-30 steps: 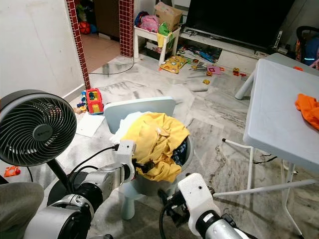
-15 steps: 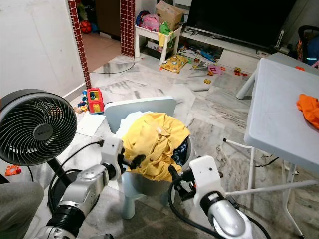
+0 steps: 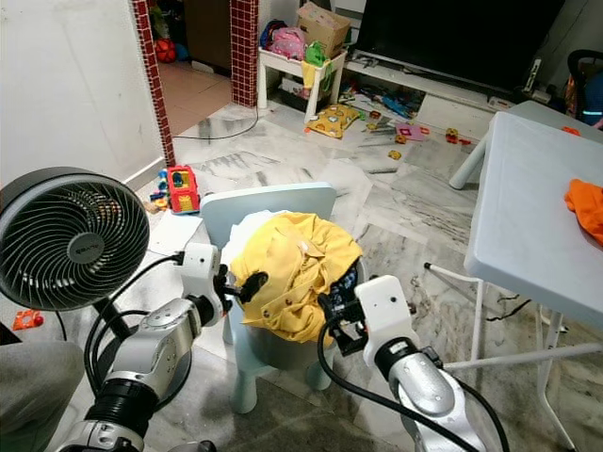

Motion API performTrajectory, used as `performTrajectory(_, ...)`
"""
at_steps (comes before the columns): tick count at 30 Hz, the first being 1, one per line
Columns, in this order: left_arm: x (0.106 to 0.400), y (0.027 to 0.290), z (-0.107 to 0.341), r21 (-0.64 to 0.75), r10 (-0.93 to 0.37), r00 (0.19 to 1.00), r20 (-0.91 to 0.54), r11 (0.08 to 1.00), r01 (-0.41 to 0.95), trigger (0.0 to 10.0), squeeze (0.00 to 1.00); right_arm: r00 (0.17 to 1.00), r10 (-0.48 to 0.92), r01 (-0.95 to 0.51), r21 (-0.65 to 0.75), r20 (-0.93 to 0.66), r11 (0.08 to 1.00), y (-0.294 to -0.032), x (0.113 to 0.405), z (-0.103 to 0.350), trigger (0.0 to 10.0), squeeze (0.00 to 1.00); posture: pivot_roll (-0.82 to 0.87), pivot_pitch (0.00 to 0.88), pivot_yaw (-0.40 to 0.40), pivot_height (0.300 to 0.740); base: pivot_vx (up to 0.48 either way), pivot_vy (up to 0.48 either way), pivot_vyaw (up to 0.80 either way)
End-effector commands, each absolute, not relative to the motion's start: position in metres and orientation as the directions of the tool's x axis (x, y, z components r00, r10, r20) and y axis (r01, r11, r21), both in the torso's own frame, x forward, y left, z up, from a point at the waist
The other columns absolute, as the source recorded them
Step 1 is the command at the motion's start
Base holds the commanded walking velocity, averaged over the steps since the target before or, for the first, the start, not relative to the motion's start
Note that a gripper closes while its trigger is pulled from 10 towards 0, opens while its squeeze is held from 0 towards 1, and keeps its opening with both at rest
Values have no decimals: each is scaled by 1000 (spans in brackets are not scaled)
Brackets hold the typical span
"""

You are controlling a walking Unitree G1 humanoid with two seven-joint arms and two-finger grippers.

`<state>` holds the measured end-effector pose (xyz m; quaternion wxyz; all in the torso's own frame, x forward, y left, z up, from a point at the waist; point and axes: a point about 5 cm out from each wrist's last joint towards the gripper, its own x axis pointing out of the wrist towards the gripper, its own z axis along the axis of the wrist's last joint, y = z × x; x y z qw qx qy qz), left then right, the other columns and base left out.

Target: Hang hanger

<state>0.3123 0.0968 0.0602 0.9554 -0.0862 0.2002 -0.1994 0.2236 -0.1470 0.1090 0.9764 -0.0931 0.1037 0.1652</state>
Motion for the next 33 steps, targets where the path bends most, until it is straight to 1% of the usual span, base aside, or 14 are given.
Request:
performTrajectory(1, 317, 89, 67, -249, -430, 842, -326, 898, 362, 10000, 0, 924, 293, -336, -158, -246, 928, -151, 223, 106, 10000, 0, 38, 0, -110, 740, 0, -442, 0)
performTrajectory(12, 318, 87, 68, -253, -425, 844, -328, 900, 355, 10000, 0, 918, 308, -356, -175, -252, 918, -152, 223, 104, 10000, 0, 36, 0, -117, 740, 0, -391, 0)
performTrajectory(14, 320, 90, 68, -258, -384, 866, -319, 915, 311, 10000, 0, 917, 307, -356, -177, -254, 918, -153, 222, 103, 10000, 0, 33, 0, -117, 740, 0, 0, 0)
performTrajectory(19, 322, 93, 67, -266, -348, 878, -328, 926, 267, 10000, 0, 915, 314, -364, -183, -254, 913, -153, 221, 102, 10000, 0, 32, 0, -117, 740, 0, 0, 0)
performTrajectory(28, 325, 93, 70, -275, -354, 883, -308, 922, 274, 10000, 0, 913, 327, -374, -180, -243, 910, -151, 221, 102, 10000, 0, 30, 0, -113, 740, 0, 0, 724)
performTrajectory(33, 325, 92, 71, -285, -365, 882, -298, 916, 282, 10000, 0, 913, 330, -376, -180, -242, 909, -150, 222, 103, 10000, 0, 31, 0, -113, 740, 0, 0, 0)
